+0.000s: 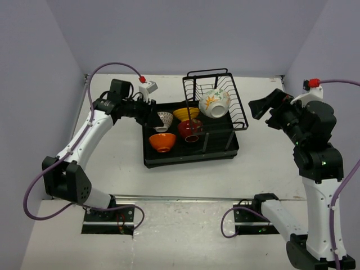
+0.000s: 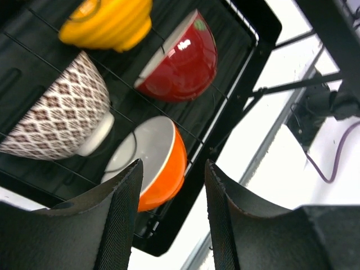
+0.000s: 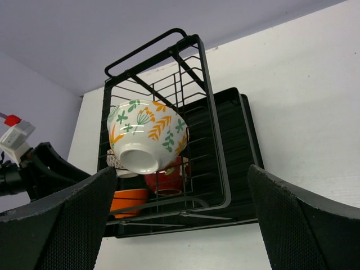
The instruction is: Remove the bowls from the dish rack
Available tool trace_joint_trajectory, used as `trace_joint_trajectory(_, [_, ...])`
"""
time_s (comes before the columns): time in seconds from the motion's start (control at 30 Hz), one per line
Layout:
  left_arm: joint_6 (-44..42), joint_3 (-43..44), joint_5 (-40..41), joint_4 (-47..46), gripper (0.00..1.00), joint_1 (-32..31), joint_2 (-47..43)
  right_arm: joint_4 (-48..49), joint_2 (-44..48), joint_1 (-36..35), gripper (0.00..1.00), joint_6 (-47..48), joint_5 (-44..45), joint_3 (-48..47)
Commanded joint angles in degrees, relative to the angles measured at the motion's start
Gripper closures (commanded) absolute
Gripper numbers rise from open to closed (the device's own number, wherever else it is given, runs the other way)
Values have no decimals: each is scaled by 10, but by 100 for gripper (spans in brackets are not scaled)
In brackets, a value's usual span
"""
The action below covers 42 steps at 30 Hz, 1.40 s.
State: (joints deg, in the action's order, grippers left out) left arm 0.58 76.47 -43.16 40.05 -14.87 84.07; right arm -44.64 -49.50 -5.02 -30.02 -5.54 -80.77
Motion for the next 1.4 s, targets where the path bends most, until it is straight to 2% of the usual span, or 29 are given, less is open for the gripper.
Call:
trace_joint_trajectory(0.0, [14,-23,-16,6,50,-14,-9,3,3,-4,1,-4,-1,-5])
trace_joint_trajectory(0.27, [20,-38,7,9,51,-43,4,7,9,-4,1,-1,6,4])
trace_joint_trajectory(0.9, [20,-47,40,18,51,-55,37,7,18,-3,1,9,26,11])
trace_joint_trajectory(1.37, [26,-61,69,20,59,-77,41,10,26,-4,1,11,33,26])
